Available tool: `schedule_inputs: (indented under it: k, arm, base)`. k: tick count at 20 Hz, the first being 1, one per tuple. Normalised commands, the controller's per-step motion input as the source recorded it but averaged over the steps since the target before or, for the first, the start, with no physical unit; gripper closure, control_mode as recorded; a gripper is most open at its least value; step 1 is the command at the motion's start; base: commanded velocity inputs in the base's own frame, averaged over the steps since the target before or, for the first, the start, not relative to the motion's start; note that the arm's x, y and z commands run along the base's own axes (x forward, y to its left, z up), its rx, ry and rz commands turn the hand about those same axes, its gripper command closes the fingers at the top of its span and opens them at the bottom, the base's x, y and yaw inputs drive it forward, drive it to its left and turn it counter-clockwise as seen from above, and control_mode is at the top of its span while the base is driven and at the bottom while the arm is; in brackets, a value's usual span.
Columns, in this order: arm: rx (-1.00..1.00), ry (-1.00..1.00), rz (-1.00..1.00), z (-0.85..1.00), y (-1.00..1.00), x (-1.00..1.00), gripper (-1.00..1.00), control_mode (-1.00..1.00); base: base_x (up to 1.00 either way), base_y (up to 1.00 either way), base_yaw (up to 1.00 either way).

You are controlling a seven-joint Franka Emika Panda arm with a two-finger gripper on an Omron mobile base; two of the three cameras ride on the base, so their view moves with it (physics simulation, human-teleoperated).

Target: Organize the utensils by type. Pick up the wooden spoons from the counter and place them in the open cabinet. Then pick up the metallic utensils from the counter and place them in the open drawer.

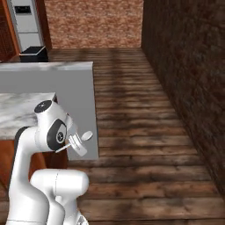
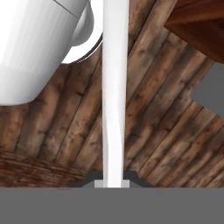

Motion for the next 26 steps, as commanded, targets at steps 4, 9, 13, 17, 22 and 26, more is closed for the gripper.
schedule_inputs:
  k: [4,9,13,17,22,26]
  arm:
    - [0.00,0.00,0.00,0.00,0.00,0.00,1.00,1.00]
    - [0.00,0.00,0.00,0.00,0.00,0.00,1.00,1.00]
    - [0.00,0.00,0.00,0.00,0.00,0.00,1.00,1.00]
    - [0.00,0.00,0.00,0.00,0.00,0.00,1.00,1.00]
    - [0.00,0.00,0.00,0.00,0.00,0.00,1.00,1.00]
    - [0.00,0.00,0.00,0.00,0.00,0.00,1.00,1.00]
  base:
    - [0.70,-0.69,0.26]
    - [0.77,-0.66,0.26]
    - [0.82,-0.59,0.26]
    - [0.83,-0.55,0.27]
    - [0.83,-0.59,0.27]
    - [0.87,-0.61,0.27]
